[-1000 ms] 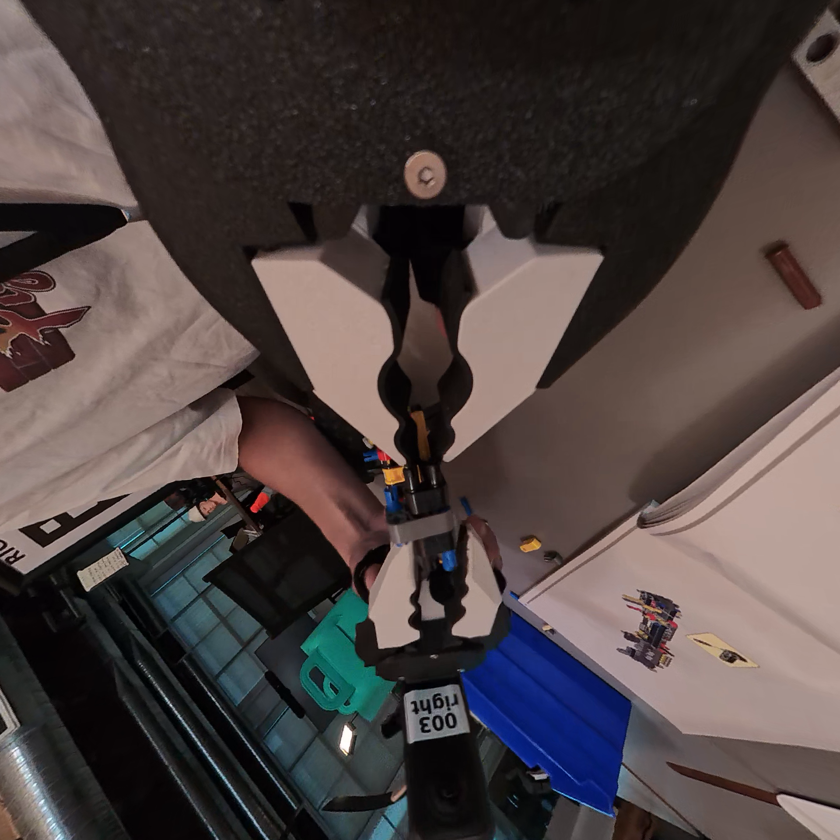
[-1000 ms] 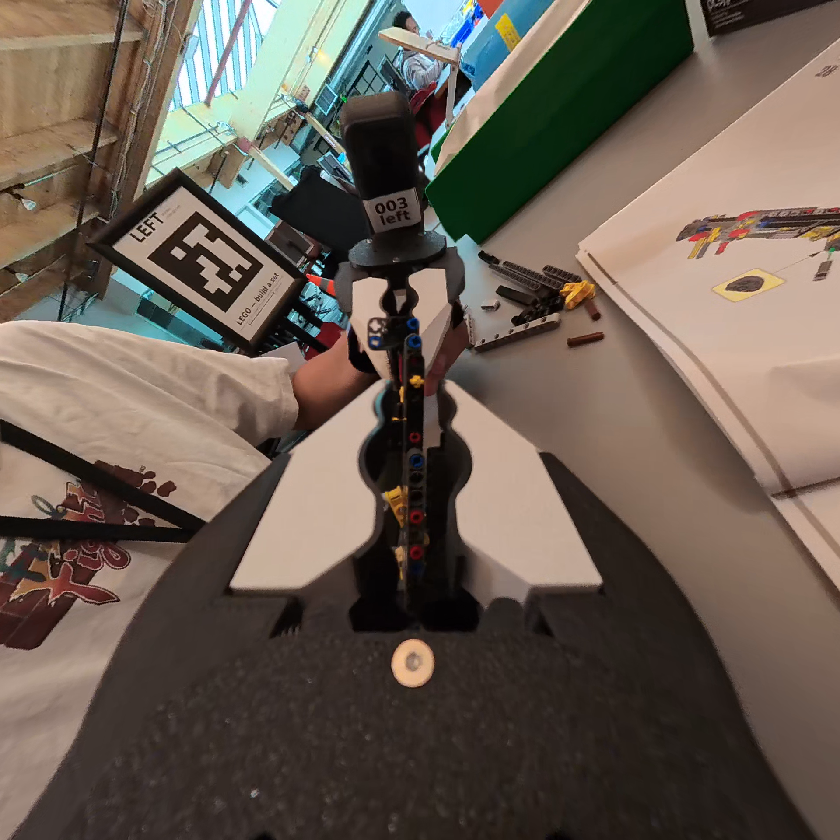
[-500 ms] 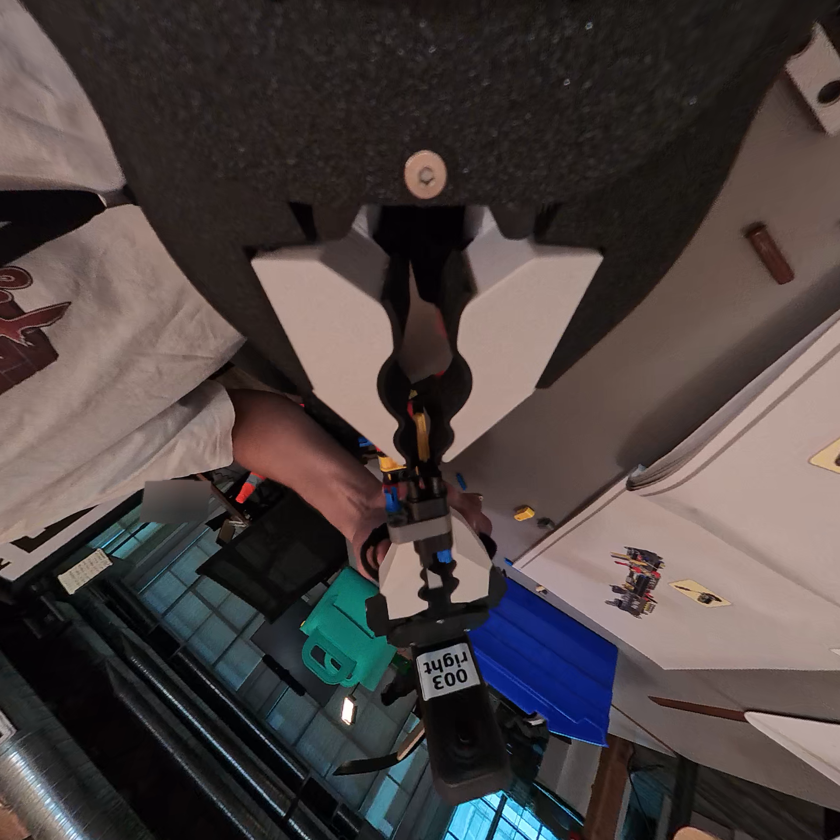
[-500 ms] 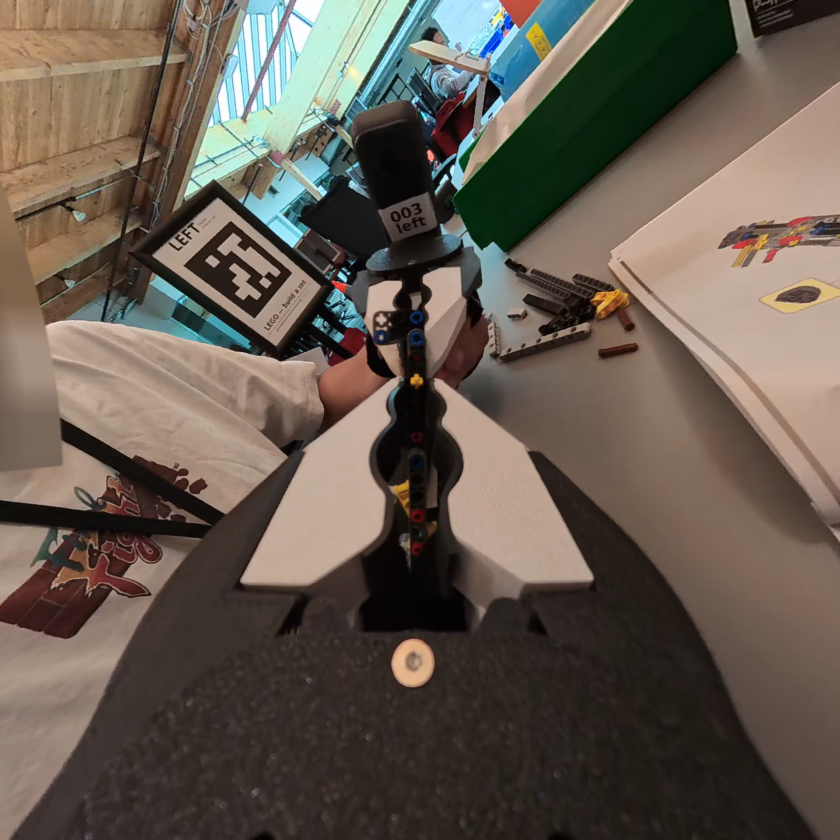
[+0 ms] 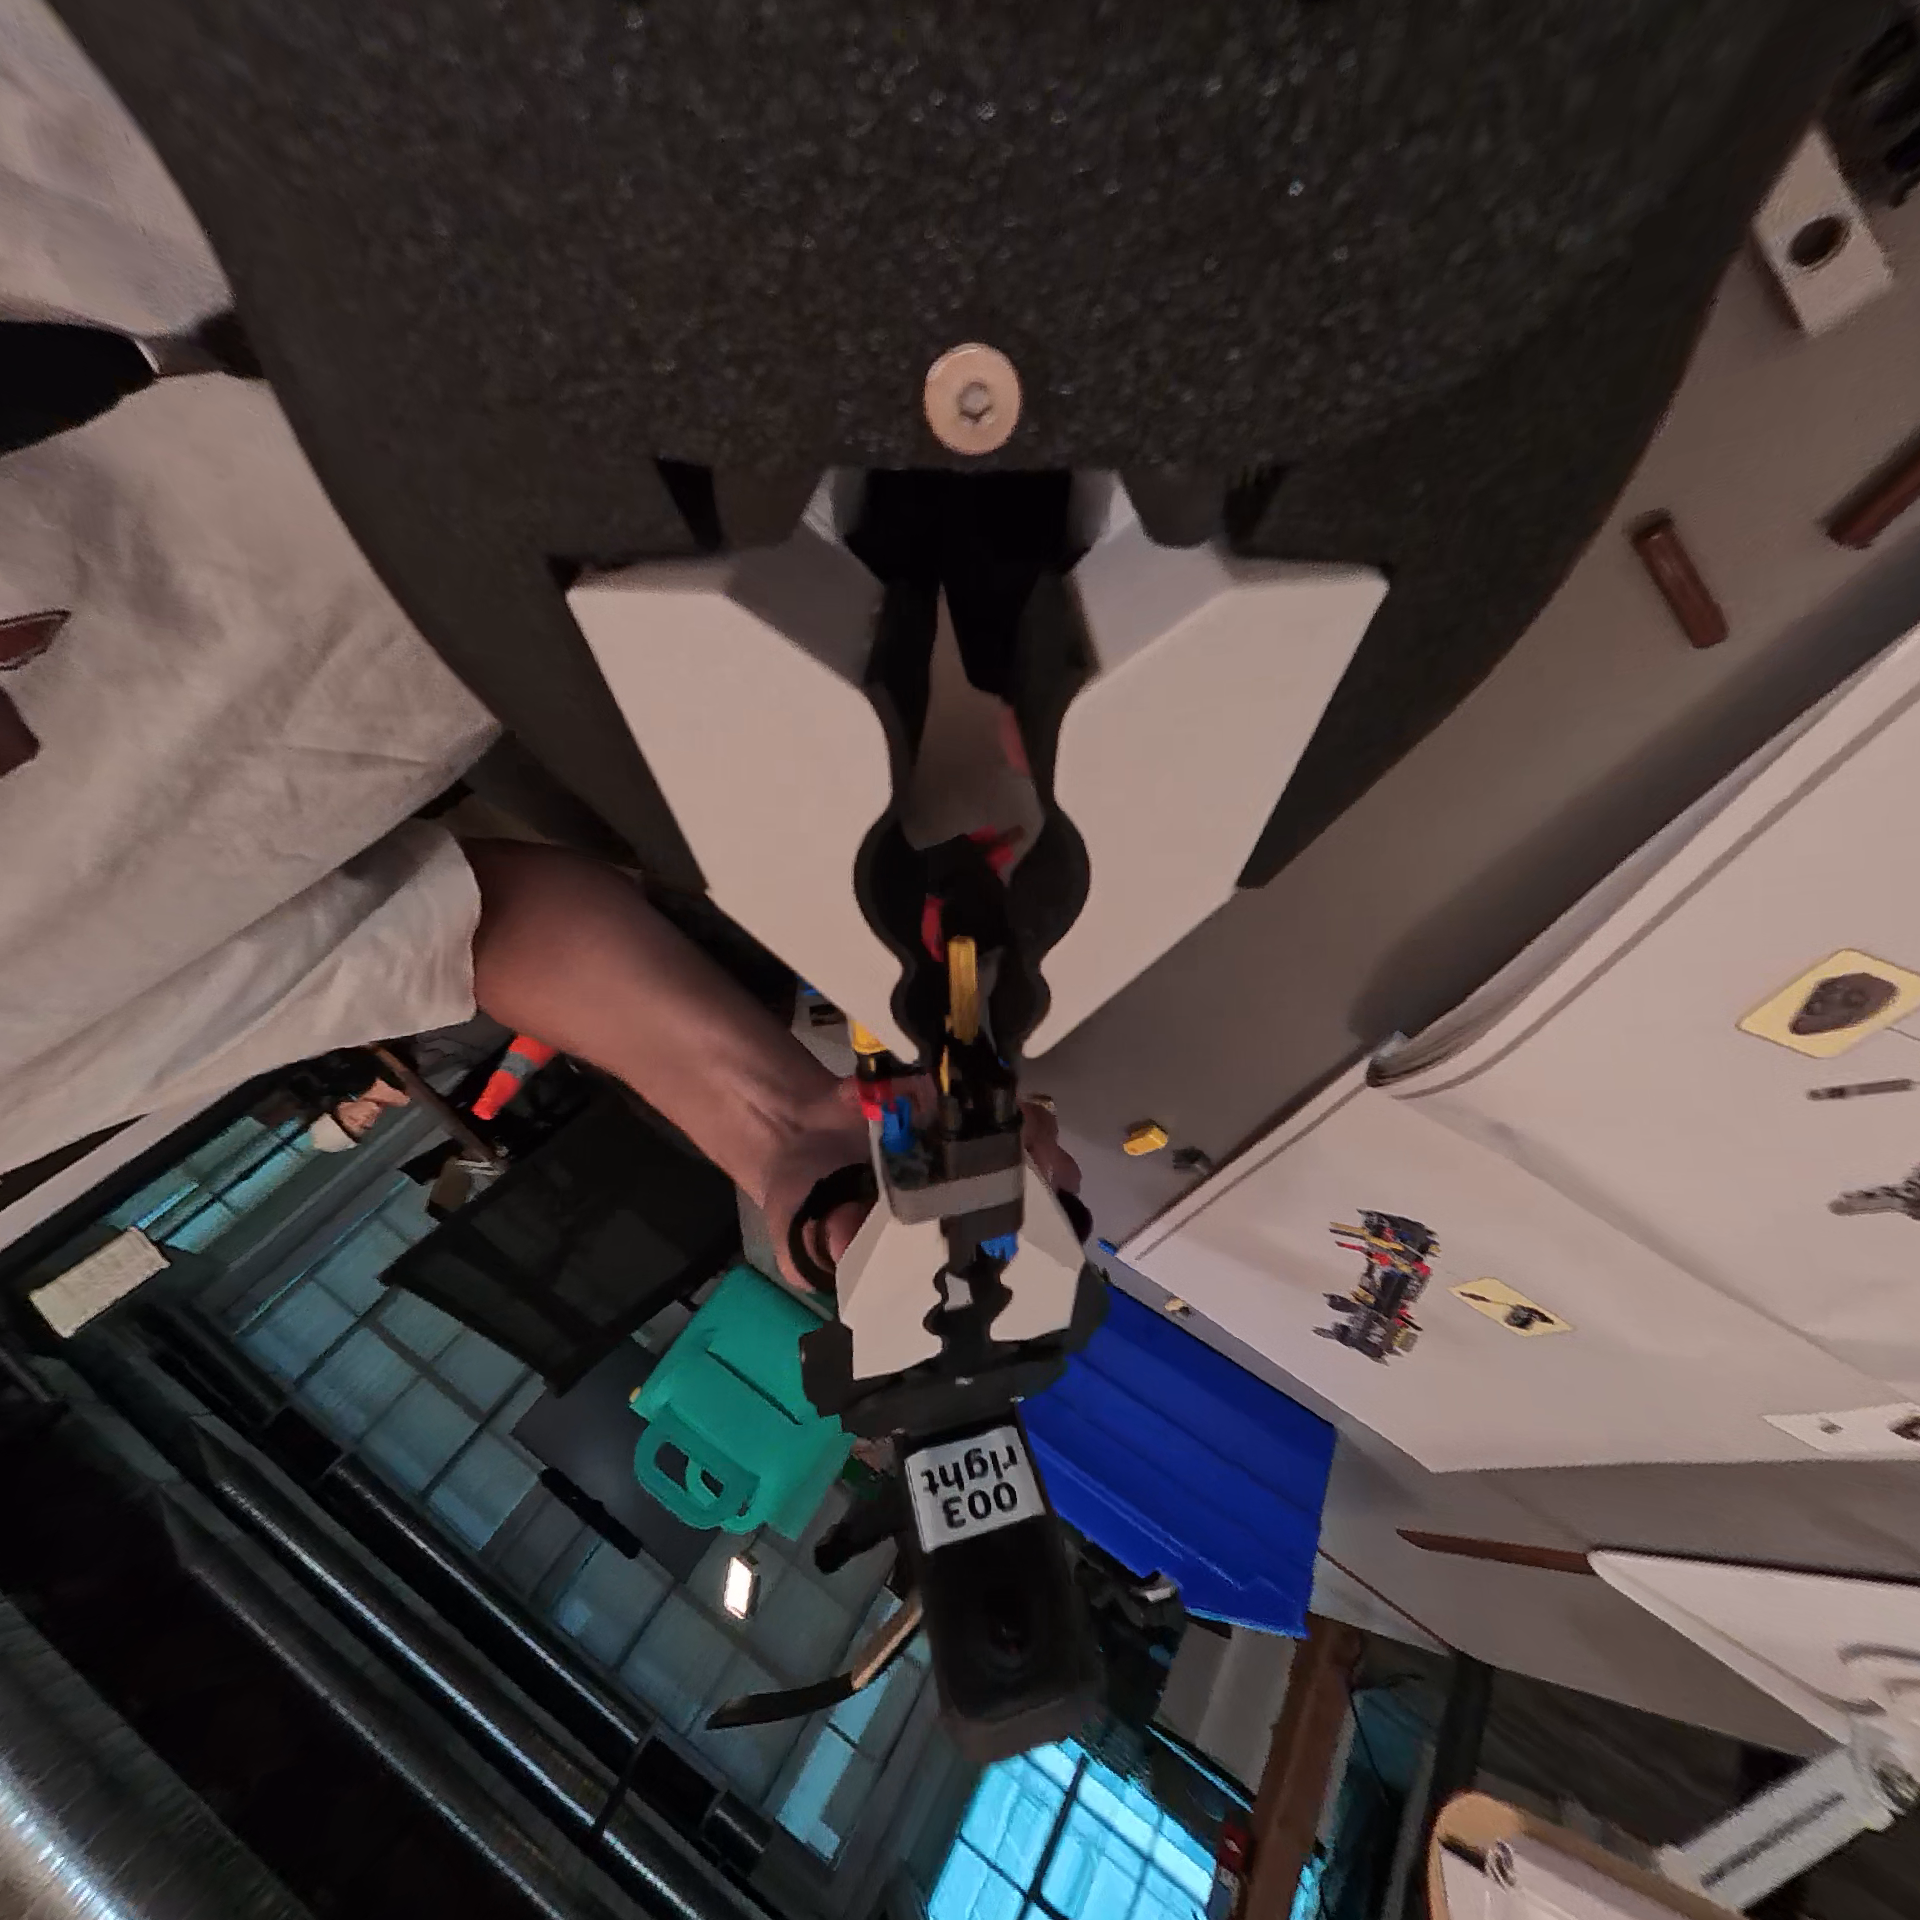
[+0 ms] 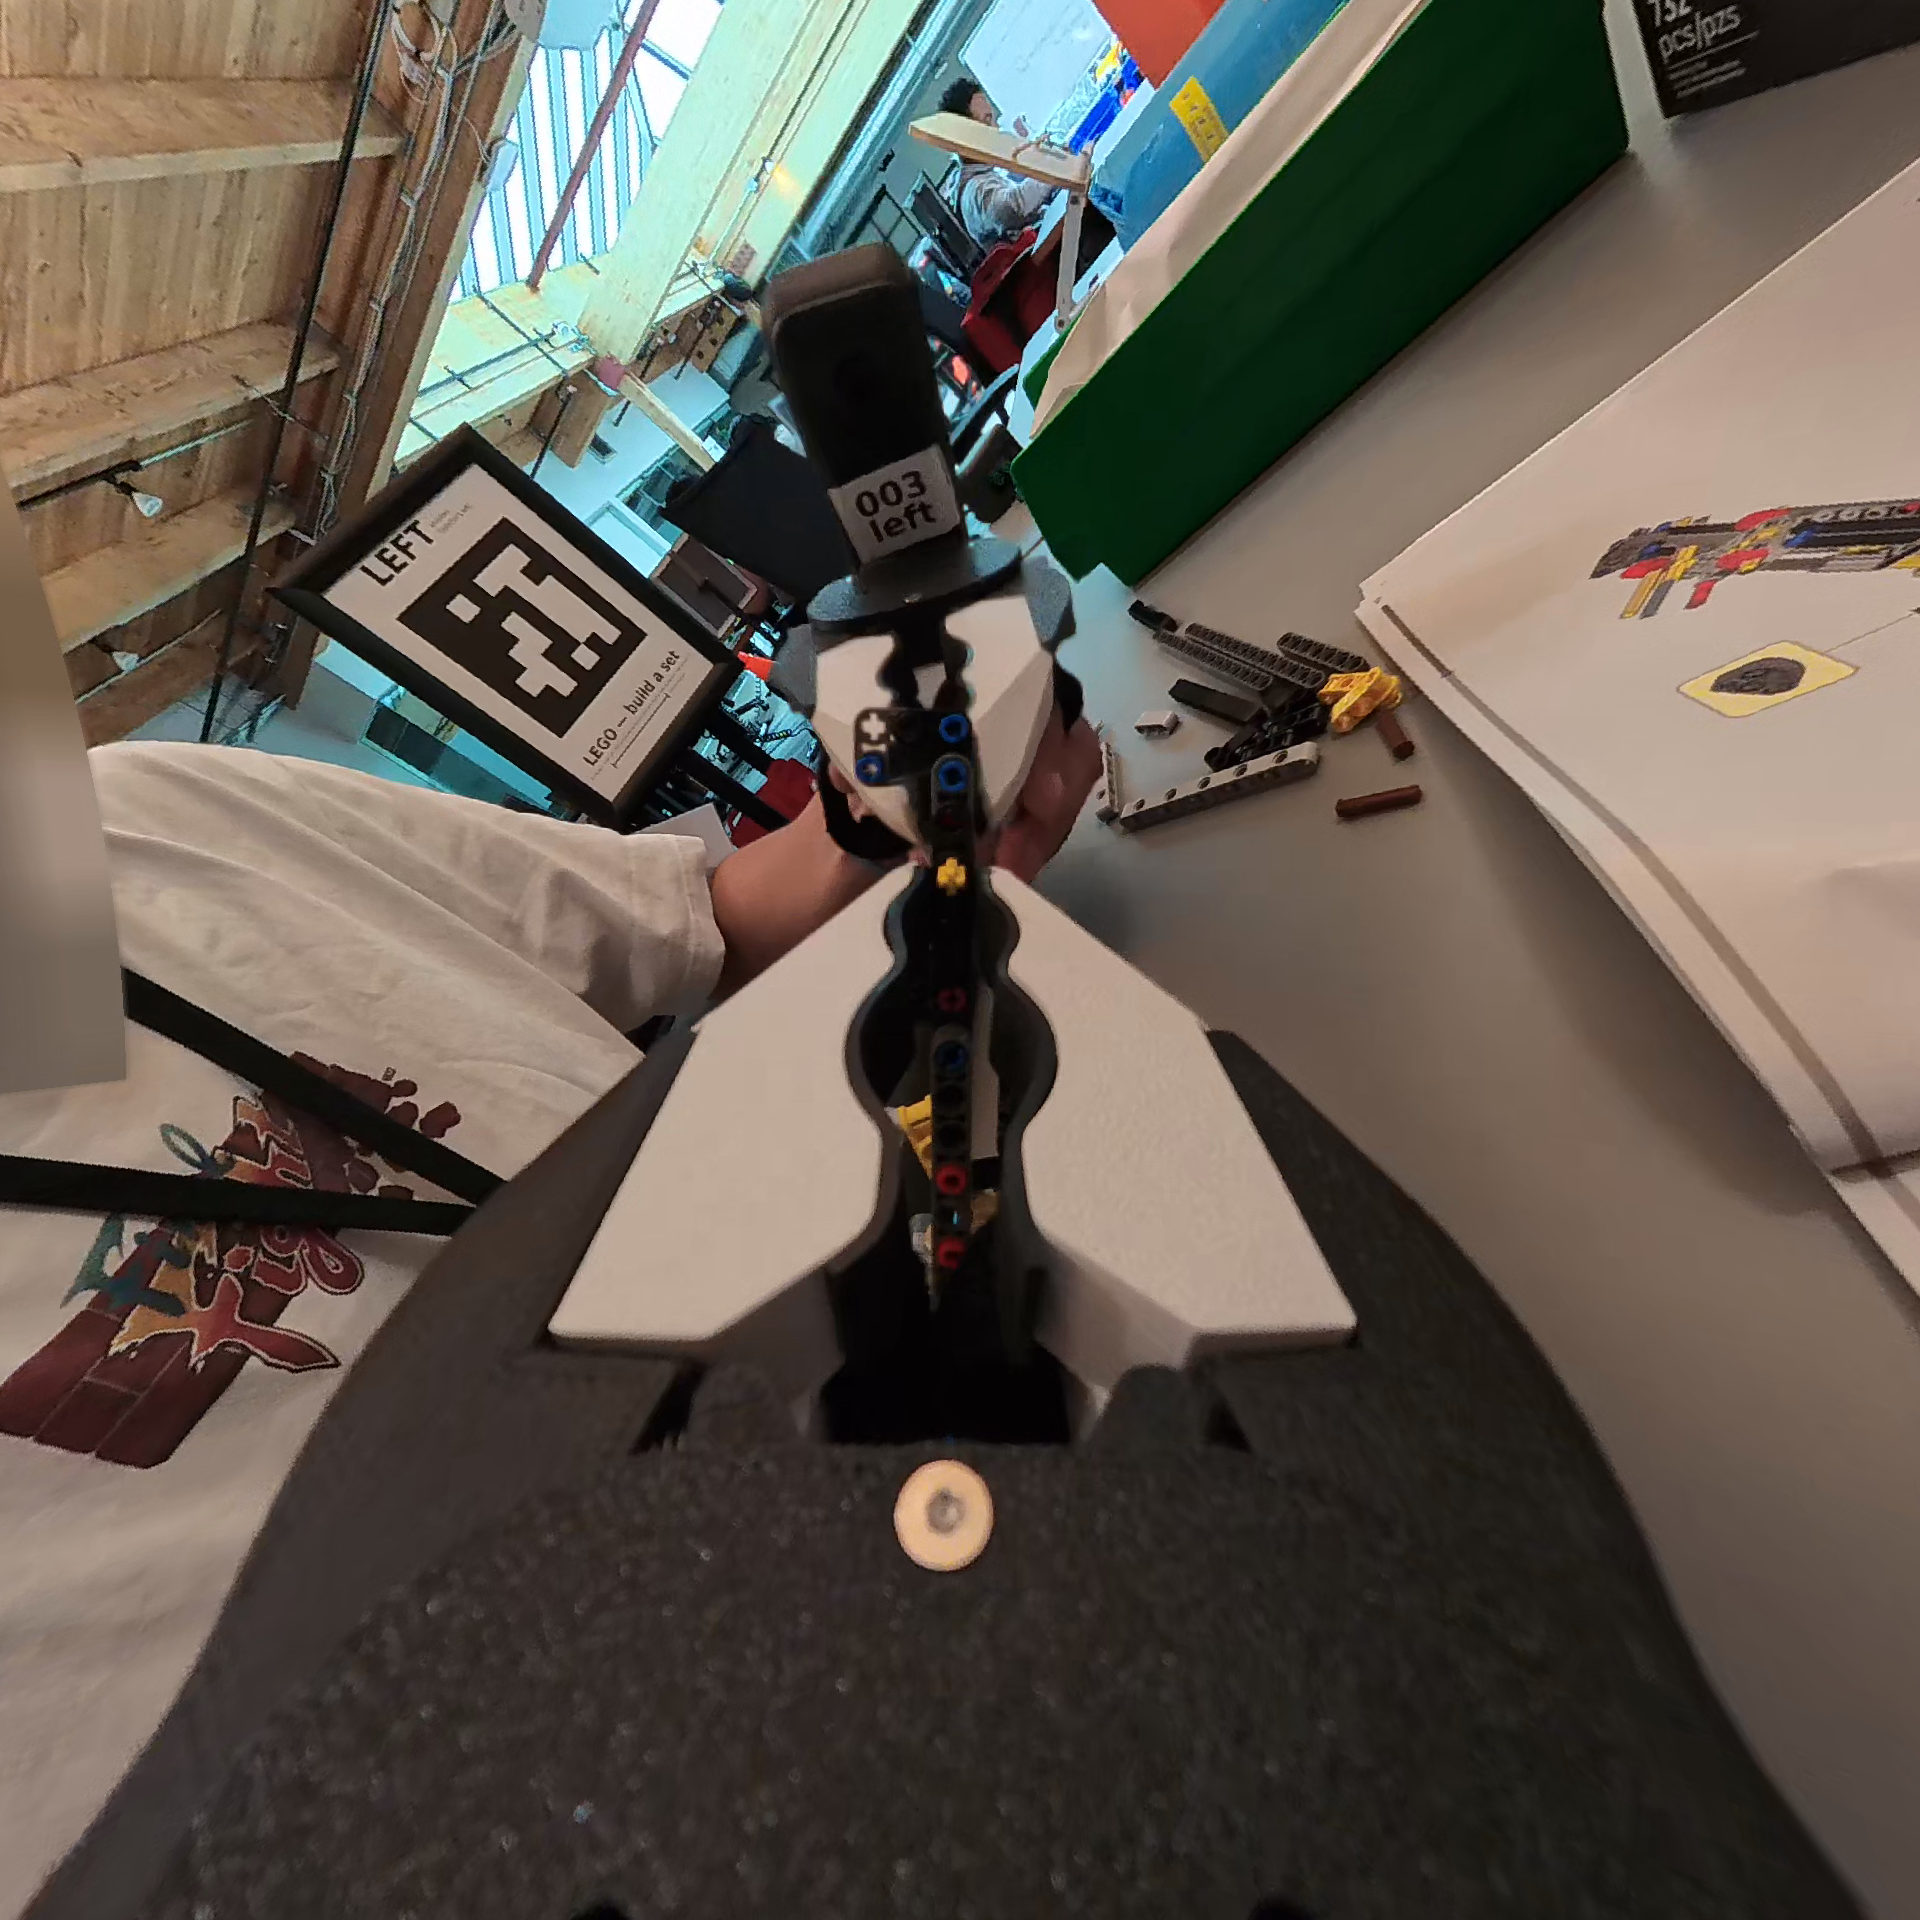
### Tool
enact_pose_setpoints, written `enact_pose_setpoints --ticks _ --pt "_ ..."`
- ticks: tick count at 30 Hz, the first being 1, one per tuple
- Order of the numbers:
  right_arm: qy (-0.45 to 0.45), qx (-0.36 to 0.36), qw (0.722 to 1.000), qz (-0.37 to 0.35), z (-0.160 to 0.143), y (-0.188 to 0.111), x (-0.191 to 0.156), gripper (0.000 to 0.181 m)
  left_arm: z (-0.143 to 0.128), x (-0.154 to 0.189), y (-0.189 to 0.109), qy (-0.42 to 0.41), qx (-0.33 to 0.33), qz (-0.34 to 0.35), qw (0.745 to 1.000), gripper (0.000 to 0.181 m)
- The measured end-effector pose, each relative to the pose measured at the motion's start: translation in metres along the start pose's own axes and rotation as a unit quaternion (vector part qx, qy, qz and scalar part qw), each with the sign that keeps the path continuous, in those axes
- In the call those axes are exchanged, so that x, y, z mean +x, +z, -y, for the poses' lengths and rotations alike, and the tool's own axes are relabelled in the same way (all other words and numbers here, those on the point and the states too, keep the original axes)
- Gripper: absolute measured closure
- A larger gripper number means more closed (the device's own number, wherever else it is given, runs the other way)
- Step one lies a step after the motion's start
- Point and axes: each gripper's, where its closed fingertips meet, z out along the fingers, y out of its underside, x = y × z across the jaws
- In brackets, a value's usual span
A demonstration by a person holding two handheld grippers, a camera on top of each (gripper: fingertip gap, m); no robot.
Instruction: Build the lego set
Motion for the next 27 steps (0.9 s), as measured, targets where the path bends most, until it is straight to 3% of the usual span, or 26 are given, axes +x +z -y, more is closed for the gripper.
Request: enact_pose_setpoints --ticks 3,6,17,22,24,27 --pt "0.005 0.007 1.0 0.001 0.0 -0.002 0.002 0.175 0.011 -0.005 -0.007 -0.008 0.031 0.011 0.999 0.166" --pt "0.009 0.009 1.0 0.005 0.0 -0.003 0.002 0.175 0.019 -0.003 -0.01 0.012 0.053 0.018 0.998 0.17" --pt "0.009 -0.004 1.0 0.001 -0.001 -0.002 0.003 0.175 0.018 -0.003 -0.008 0.033 0.052 0.024 0.998 0.17" --pt "0.094 0.009 0.993 0.064 0.008 -0.005 0.004 0.174 0.029 -0.003 -0.006 0.039 0.06 0.028 0.997 0.17" --pt "0.172 -0.028 0.976 0.128 0.009 -0.009 0.002 0.174 0.037 0.003 -0.009 0.071 0.059 0.025 0.995 0.166" --pt "0.18 -0.099 0.967 0.148 0.005 -0.012 0.011 0.174 0.036 0.014 -0.014 0.212 0.008 0.037 0.977 0.143"
